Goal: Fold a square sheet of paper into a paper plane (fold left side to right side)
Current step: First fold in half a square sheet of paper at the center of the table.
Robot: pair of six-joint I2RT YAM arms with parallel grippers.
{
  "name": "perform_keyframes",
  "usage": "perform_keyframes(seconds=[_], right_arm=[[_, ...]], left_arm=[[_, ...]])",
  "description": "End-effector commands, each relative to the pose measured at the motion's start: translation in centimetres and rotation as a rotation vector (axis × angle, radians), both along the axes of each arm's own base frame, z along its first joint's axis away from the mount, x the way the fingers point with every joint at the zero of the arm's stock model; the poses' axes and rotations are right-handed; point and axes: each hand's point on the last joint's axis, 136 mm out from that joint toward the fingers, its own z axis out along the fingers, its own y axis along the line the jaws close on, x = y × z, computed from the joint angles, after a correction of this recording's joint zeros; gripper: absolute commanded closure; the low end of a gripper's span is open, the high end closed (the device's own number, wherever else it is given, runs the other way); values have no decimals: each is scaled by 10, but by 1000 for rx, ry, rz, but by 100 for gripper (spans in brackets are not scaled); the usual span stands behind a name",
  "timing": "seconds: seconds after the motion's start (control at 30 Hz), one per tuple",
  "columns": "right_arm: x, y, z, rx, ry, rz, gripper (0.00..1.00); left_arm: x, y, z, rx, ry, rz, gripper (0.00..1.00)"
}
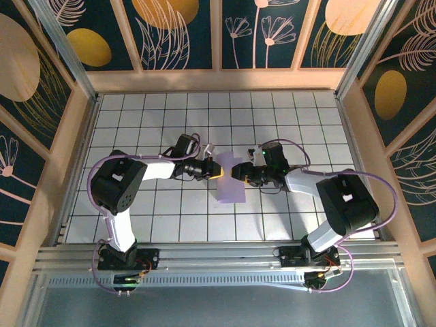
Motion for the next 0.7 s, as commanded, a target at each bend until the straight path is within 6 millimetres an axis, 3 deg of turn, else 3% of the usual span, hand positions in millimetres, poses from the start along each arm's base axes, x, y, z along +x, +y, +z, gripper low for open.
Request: perform_keyframes(seconds=[0.0,0.27,0.43,0.57,0.67], right_arm=[[9,14,9,45,-25,23,47],[14,19,6,53,-21,26,56],[15,18,-1,26,-8,19,73],[15,11,-11,-30,15,2,93],[15,5,-23,-92,42,-13,100]], left_arm=[[-2,-4,-1,-12,11,-9,91],[-4,-4,-3,-9,13,-14,91],[-4,-4,-1,-10,5,-12,89],[-2,-3,8,-9,-18,0,72],[-1,3,14,13,-42,28,63]])
